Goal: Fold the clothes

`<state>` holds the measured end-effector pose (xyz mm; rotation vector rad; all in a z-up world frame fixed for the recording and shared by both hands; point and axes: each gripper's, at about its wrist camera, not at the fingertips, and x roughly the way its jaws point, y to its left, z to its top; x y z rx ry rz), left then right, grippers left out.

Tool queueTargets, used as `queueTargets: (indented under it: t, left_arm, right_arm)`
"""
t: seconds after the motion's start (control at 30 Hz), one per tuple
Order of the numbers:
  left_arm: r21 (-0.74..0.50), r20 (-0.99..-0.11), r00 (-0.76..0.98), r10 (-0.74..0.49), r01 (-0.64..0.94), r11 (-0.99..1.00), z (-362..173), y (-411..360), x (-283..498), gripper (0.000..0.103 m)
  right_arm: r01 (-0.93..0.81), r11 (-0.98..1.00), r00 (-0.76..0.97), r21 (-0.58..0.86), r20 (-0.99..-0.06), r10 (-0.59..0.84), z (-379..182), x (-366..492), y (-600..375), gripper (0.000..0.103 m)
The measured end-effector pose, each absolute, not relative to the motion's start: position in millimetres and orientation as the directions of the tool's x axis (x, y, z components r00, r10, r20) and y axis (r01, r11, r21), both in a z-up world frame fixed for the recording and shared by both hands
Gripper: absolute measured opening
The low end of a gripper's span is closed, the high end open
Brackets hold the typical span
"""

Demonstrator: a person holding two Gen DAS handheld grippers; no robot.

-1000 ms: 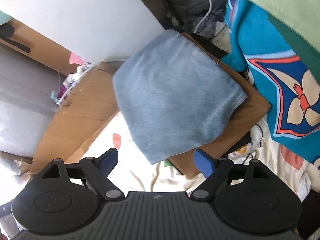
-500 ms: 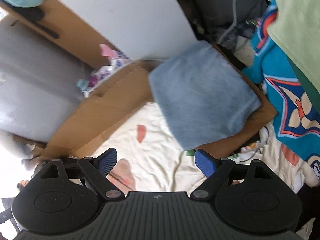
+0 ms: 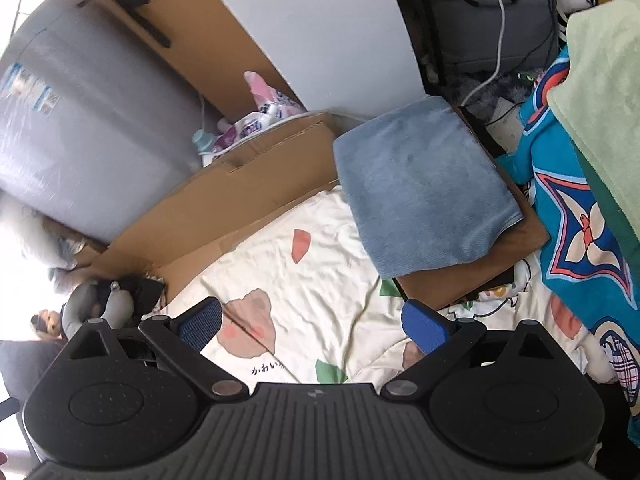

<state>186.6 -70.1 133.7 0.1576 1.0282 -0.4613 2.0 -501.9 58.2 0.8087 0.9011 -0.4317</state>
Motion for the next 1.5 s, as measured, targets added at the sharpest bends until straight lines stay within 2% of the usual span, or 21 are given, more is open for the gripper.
queueTargets:
  t: [0.37,0.67,1.03,1.33,1.5]
  left_arm:
    - [-0.154,-0.808,0.456,-0.372,0.446,0.882,143,-23,145,0.103]
    - [-0.203,-0.768,0.489,-0.414,0.427,0.881,150,17,112,0.103]
    - [-0.163,-0.765,0.556,-0.325,0.321,0.933,134,29,85,0.103]
    - [-0.177,-0.773,0.566,-0.286,0.241,0.954,101,28,65,0.103]
    - [-0.145,-0.782,0.577,-0.235,0.198,0.969,88,13,56,0.103]
  right_arm:
    - [0.574,0.732,0.584,0.369,-0.81,-0.05,122,-24,-438,0.1]
    - [0.495,0.776,0.634,0.391,-0.773,-0.015,157,-46,-385,0.1]
    - [0.384,0.839,0.685,0.386,-0.728,0.021,149,-49,-339,0.1]
    - [0.371,0.875,0.671,0.311,-0.741,-0.021,127,-46,-316,0.1]
    - [0.354,0.902,0.654,0.248,-0.755,-0.049,114,-44,-310,0.1]
